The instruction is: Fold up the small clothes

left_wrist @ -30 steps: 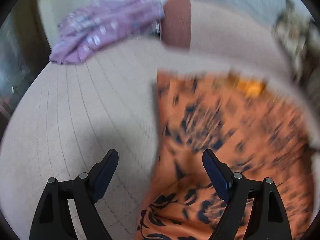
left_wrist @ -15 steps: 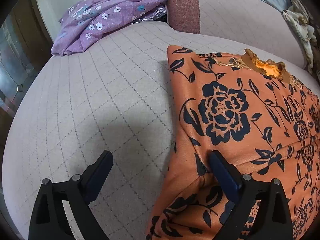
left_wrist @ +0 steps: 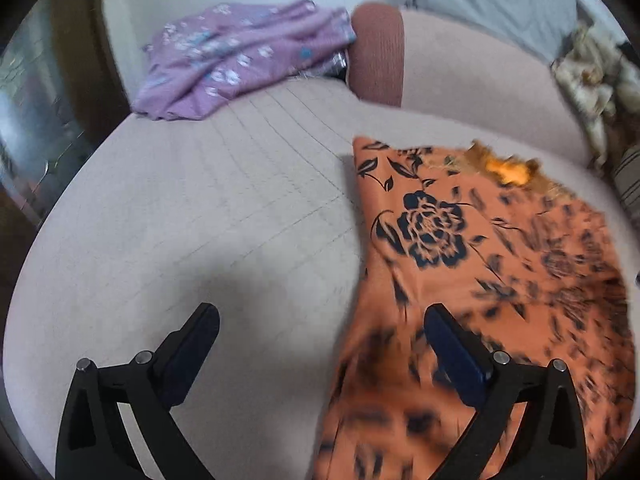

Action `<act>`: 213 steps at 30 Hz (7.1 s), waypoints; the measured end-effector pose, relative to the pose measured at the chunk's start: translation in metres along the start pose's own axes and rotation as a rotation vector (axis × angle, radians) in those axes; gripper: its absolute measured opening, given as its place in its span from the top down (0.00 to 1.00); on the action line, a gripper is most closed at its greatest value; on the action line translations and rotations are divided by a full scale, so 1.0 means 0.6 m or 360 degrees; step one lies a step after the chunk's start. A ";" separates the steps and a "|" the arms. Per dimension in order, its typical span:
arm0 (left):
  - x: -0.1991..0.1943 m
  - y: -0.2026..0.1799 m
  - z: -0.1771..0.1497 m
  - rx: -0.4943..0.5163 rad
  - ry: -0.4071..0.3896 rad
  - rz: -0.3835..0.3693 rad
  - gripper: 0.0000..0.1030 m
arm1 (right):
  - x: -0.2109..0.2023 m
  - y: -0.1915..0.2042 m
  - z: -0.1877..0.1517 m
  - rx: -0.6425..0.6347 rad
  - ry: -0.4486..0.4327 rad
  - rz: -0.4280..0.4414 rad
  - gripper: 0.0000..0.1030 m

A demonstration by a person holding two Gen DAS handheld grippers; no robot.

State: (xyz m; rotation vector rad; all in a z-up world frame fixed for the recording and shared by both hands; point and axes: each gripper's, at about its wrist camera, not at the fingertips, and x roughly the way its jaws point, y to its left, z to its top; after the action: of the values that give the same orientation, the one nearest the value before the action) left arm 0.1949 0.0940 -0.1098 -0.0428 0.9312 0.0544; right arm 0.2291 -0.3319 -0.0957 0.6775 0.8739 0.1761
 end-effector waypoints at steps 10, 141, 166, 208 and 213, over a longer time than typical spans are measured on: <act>-0.147 0.086 -0.182 -0.0282 0.0049 -0.0136 0.01 | -0.241 -0.105 -0.242 0.0276 0.0107 0.0003 0.11; 0.038 0.000 -0.022 -0.0403 0.0080 -0.0311 0.08 | -0.077 -0.081 -0.190 0.0384 0.0052 0.0104 0.23; -0.191 -0.062 0.003 -0.0458 -0.0235 -0.0430 0.86 | -0.137 0.073 -0.048 0.0301 -0.0268 0.0123 0.91; -0.072 -0.030 0.024 -0.0061 -0.0162 -0.0220 0.96 | -0.075 0.068 -0.010 -0.0667 -0.0061 -0.0641 0.94; 0.013 -0.030 0.013 -0.0036 0.0026 -0.0128 0.94 | -0.068 0.090 0.013 -0.0689 -0.0174 -0.0612 0.94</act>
State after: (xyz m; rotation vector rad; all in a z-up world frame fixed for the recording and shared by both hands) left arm 0.2069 0.0767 -0.1113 -0.1018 0.9445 -0.0102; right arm 0.2152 -0.3101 -0.0325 0.1086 0.8105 -0.0197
